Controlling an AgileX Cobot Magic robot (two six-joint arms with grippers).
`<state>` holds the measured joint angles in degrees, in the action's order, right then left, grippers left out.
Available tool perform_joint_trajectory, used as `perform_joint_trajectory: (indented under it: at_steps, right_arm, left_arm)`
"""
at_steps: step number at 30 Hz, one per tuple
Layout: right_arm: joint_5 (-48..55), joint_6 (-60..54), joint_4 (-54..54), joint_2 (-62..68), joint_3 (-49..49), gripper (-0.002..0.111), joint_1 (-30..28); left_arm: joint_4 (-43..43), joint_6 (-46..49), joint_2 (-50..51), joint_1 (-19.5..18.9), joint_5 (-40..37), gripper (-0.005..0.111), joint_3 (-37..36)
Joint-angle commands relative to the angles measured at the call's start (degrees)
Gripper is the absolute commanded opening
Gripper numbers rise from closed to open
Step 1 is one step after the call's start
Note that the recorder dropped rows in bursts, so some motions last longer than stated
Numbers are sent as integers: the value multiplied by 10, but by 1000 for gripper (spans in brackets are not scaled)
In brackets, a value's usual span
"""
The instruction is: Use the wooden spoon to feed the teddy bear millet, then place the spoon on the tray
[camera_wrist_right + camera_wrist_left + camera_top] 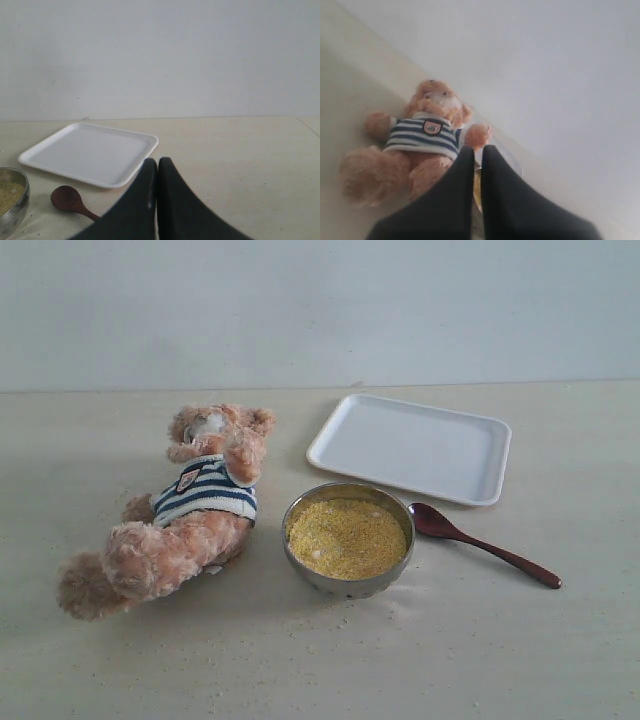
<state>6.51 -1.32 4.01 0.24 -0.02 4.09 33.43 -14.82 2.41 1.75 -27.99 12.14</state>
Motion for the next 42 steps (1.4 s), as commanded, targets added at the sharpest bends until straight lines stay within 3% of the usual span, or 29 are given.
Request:
perform_joint_trajectory:
  at_steps: [1,6,14,17,18,19,20,21,28,30,33,36,42]
  right_arm:
    - [-6,-1,2,-2,0,0,-1]
    - [-6,-1,2,-2,0,0,-1]
    - [-6,-1,2,-2,0,0,-1]
    - [-6,-1,2,-2,0,0,-1]
    - [-6,-1,2,-2,0,0,-1]
    - [-6,-1,2,-2,0,0,-1]
    - [-6,-1,2,-2,0,0,-1]
    - [-6,-1,2,-2,0,0,-1]
    - [-6,-1,2,-2,0,0,-1]
    - [-6,-1,2,-2,0,0,-1]
    - [-6,-1,2,-2,0,0,-1]
    - [-6,-1,2,-2,0,0,-1]
    - [-6,-1,2,-2,0,0,-1]
  left_arm:
    - [44,86,82,1,-35,5,13]
    - [111,244,205,1,-38,5,39]
    - [111,356,391,1,-40,7,112]
    - [111,380,453,1,-47,24,146]
    - [111,389,489,1,-50,45,167]
    - [111,394,512,1,-49,57,181]
    - [111,403,541,1,-45,76,198]
    - [111,404,563,1,-41,82,210]
    - [111,421,743,1,-33,60,293]
    - [111,432,774,1,-33,63,309]
    - [139,492,806,1,-26,77,319]
    - [240,571,827,1,-6,91,319]
    - [440,734,878,1,-28,93,319]
